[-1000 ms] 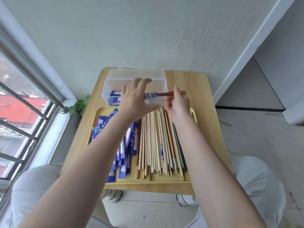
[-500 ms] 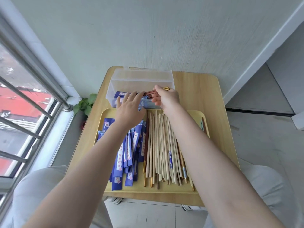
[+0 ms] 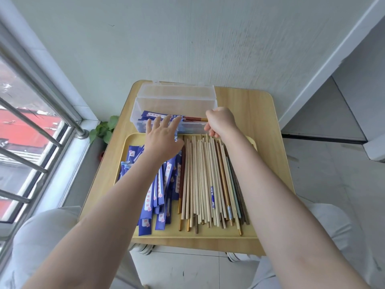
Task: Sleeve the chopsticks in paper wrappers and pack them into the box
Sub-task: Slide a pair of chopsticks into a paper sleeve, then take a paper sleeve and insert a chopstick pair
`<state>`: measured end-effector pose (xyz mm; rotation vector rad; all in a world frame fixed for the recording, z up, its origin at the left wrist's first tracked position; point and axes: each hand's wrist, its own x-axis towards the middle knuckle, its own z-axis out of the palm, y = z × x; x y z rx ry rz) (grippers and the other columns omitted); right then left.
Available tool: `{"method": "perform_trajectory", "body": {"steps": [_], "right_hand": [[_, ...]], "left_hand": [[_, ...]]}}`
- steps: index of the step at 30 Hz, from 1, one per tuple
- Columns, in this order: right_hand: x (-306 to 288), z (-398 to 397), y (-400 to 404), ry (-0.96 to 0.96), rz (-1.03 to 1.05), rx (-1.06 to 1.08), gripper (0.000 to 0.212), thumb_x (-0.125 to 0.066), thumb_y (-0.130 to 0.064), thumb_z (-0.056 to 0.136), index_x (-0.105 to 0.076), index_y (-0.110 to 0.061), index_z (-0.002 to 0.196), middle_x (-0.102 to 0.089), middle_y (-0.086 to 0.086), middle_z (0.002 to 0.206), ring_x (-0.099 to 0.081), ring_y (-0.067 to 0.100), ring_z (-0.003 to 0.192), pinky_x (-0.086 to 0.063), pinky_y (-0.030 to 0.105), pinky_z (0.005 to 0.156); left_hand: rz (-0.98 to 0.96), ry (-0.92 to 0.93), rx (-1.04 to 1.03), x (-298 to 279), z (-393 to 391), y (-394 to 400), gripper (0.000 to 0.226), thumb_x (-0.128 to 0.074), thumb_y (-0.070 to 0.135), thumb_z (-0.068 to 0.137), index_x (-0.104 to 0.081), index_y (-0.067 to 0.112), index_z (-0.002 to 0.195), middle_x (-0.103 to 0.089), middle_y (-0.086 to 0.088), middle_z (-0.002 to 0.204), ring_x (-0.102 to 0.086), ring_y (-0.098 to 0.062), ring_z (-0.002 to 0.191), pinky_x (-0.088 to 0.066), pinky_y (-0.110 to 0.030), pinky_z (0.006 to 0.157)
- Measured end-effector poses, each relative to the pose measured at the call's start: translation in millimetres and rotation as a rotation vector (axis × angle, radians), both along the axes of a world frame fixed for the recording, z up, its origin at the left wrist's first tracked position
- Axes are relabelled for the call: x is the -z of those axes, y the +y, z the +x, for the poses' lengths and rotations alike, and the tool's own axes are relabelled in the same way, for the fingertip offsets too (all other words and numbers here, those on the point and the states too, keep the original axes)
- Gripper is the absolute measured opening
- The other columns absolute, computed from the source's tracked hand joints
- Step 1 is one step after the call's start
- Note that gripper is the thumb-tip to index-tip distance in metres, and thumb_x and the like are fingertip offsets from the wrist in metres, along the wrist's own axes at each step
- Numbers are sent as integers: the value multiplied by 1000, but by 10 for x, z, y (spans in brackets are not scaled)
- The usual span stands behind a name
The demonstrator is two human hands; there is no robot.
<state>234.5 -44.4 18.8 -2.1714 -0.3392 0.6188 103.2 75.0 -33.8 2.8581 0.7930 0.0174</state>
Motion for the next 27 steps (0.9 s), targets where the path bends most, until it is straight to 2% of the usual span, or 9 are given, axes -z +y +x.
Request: {"method": "perform_trajectory", "body": {"steps": [4, 7, 9, 11, 13, 15, 21, 23, 27], "right_hand": [[61, -159, -43, -146, 41, -29, 20, -43, -15, 95, -59, -10, 106, -67, 5, 84, -57, 17, 64, -47, 30, 59], [195, -441, -12, -91, -42, -211, 24, -49, -17, 93, -67, -1, 95, -68, 7, 76, -57, 21, 59, -46, 30, 61], [275, -660, 7, -9, -184, -376, 32, -54, -26, 95, -71, 0, 87, -73, 10, 73, -59, 21, 53, -45, 27, 57], [343, -837, 22, 4, -299, -462, 42, -57, -40, 96, -70, -5, 77, -72, 9, 68, -59, 20, 50, -44, 26, 54], [424, -961, 39, 5, -314, -457, 45, -61, -49, 92, -60, -13, 67, -64, 3, 59, -54, 18, 45, -41, 25, 50], [470, -1048, 53, 5, -299, -410, 45, -65, -52, 88, -53, -17, 63, -57, 0, 58, -50, 18, 47, -38, 25, 49], [489, -1135, 4, 59, -122, -307, 35, -66, -32, 92, -50, -18, 64, -57, 2, 62, -52, 21, 53, -39, 24, 51], [427, -1092, -81, 58, -32, -254, 24, -62, -26, 94, -56, -16, 72, -59, 1, 65, -55, 18, 50, -38, 19, 43], [277, -919, -265, 123, 182, -78, 9, -57, -17, 90, -59, -10, 84, -61, 7, 69, -55, 14, 46, -39, 21, 41]], "left_hand": [[-154, -205, -18, -44, -93, 8, 66, -61, 22, 92, -35, 21, 153, -31, -10, 160, -20, -33, 151, -15, -50, 123], [-147, -433, -220, -96, -252, -91, 32, -58, 16, 91, -60, 11, 122, -55, -11, 127, -53, -33, 115, -43, -41, 93], [-196, -370, -426, -183, -378, -152, 12, -51, 20, 93, -59, 12, 97, -56, -3, 95, -54, -27, 80, -39, -32, 65], [-283, -133, -515, -214, -498, -157, 15, -47, 22, 92, -52, 13, 81, -52, -2, 77, -46, -22, 64, -32, -27, 55], [-365, 49, -486, -183, -614, -151, 20, -46, 25, 92, -51, 12, 78, -54, -4, 74, -45, -19, 61, -32, -26, 54], [-444, 64, -459, -111, -691, -171, 24, -48, 28, 95, -52, 11, 78, -54, -5, 73, -45, -18, 61, -33, -28, 55], [-500, -65, -438, -34, -802, -249, 30, -48, 26, 96, -43, 13, 69, -48, -2, 68, -42, -17, 60, -29, -29, 53], [-518, -133, -453, -44, -824, -263, 27, -48, 25, 94, -44, 12, 71, -47, -2, 68, -42, -19, 60, -29, -29, 54], [-734, -287, -350, -192, -809, -385, 31, -56, 31, 96, -67, 4, 83, -53, -1, 64, -47, -14, 57, -38, -27, 58]]}}
